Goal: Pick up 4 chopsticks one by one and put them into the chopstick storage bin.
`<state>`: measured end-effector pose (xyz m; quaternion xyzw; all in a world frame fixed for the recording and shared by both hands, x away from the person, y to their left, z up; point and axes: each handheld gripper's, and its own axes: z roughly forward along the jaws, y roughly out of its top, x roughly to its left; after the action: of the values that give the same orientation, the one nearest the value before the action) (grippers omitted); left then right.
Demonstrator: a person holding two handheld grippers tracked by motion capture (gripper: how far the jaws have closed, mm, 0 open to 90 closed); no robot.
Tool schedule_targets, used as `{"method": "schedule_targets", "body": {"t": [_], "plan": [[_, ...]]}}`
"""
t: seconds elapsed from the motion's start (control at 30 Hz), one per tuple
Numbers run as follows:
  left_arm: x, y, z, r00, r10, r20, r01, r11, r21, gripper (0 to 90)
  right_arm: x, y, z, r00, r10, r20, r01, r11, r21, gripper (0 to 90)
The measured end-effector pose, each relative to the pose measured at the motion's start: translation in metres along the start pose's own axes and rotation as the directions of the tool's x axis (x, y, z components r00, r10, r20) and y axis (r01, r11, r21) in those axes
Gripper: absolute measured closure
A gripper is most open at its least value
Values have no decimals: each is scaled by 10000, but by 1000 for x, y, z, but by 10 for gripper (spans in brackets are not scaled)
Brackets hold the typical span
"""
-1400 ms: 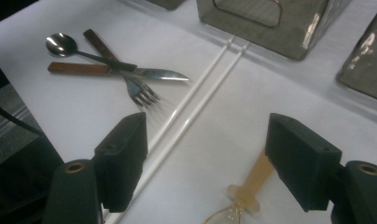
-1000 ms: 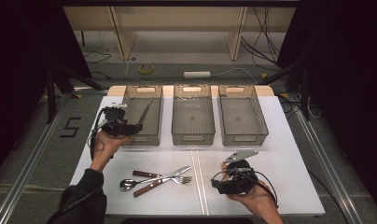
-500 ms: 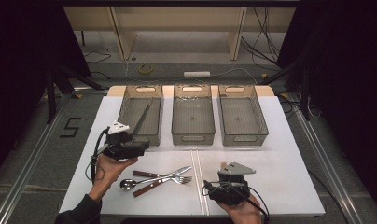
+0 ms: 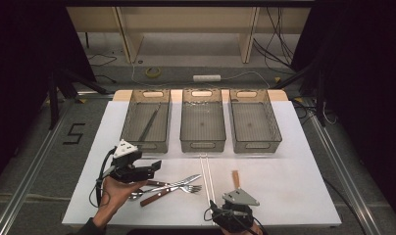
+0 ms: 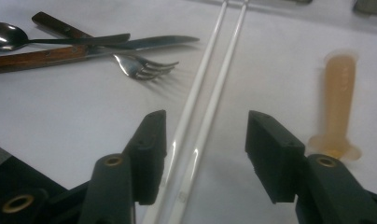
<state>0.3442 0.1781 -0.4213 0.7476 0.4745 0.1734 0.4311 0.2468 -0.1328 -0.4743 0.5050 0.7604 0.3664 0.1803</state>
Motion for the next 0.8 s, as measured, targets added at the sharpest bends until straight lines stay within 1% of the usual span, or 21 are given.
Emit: {"method": "schedule_targets", "body": {"t": [0.03, 0.17, 0.23, 0.33, 0.47, 0.6, 0.73, 0.8], "plan": [[-1, -1, 0, 10000, -4, 11, 4, 10000, 6, 188, 1, -4, 1, 10000, 3, 49, -3, 10000, -76, 513], [-4, -2, 0, 9999, 109, 46, -109, 9999, 47, 185, 6, -10, 4, 9991, -291, 320, 293, 9995, -79, 549], [-5, -2, 0, 9999, 118, 67, -117, 9999, -5, 184, 7, -12, 4, 9992, -264, 287, 268, 9996, -111, 570], [-5, -3, -1, 9999, 98, 107, -98, 10000, -9, 180, 8, -15, 5, 9983, -302, 493, 312, 9993, -187, 590], [-6, -4, -2, 9997, 193, 120, -193, 9998, -38, 176, 9, -18, 6, 9986, -226, 477, 231, 9997, -102, 618], [-7, -4, -1, 9997, 232, 114, -232, 9997, 14, 174, 13, -19, 8, 9975, -358, 611, 363, 9993, -67, 649], [-7, -4, -1, 9997, 229, 126, -230, 9997, 24, 173, 12, -21, 10, 9961, -456, 760, 461, 9989, -44, 663], [-7, -4, -1, 9996, 246, 120, -246, 9997, 19, 173, 13, -22, 10, 9960, -415, 786, 414, 9991, 26, 672]]}}
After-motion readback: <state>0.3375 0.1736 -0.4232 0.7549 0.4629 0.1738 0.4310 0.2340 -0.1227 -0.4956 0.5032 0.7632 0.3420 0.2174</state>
